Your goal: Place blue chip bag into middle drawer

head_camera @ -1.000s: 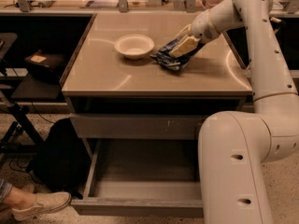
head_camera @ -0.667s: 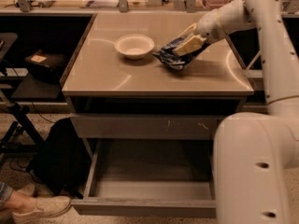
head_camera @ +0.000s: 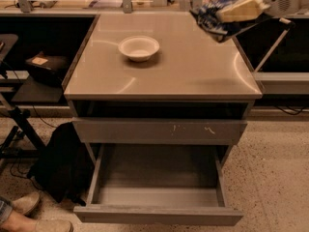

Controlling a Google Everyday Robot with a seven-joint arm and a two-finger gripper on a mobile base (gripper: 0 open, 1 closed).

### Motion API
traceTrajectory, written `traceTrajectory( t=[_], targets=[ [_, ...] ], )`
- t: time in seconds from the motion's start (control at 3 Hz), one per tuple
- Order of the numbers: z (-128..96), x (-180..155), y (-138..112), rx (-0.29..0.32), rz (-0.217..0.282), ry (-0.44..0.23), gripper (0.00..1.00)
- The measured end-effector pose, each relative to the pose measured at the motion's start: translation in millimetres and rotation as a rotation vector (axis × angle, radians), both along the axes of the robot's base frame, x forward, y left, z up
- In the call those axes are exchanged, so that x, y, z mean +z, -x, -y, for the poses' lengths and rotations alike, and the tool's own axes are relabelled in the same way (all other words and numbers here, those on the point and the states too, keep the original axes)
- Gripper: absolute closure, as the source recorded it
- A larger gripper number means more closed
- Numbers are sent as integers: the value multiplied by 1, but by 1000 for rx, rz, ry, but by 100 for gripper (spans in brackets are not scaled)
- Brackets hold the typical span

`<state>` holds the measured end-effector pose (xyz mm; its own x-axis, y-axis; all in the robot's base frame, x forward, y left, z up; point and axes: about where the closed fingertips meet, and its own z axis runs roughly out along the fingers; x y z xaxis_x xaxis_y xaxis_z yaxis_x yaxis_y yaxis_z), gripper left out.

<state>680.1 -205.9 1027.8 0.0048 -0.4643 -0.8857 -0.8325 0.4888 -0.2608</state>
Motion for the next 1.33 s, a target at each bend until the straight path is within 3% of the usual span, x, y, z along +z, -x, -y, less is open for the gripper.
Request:
traceTrajectory(
  t=[0.33, 0.67, 1.0, 1.33],
  targets=[
    [0, 46, 30, -42, 78, -18, 100],
    [0, 46, 30, -41, 78, -18, 100],
    [0, 36, 56, -41, 27, 126, 100],
    [16, 40, 120, -97, -15, 309, 100]
  ],
)
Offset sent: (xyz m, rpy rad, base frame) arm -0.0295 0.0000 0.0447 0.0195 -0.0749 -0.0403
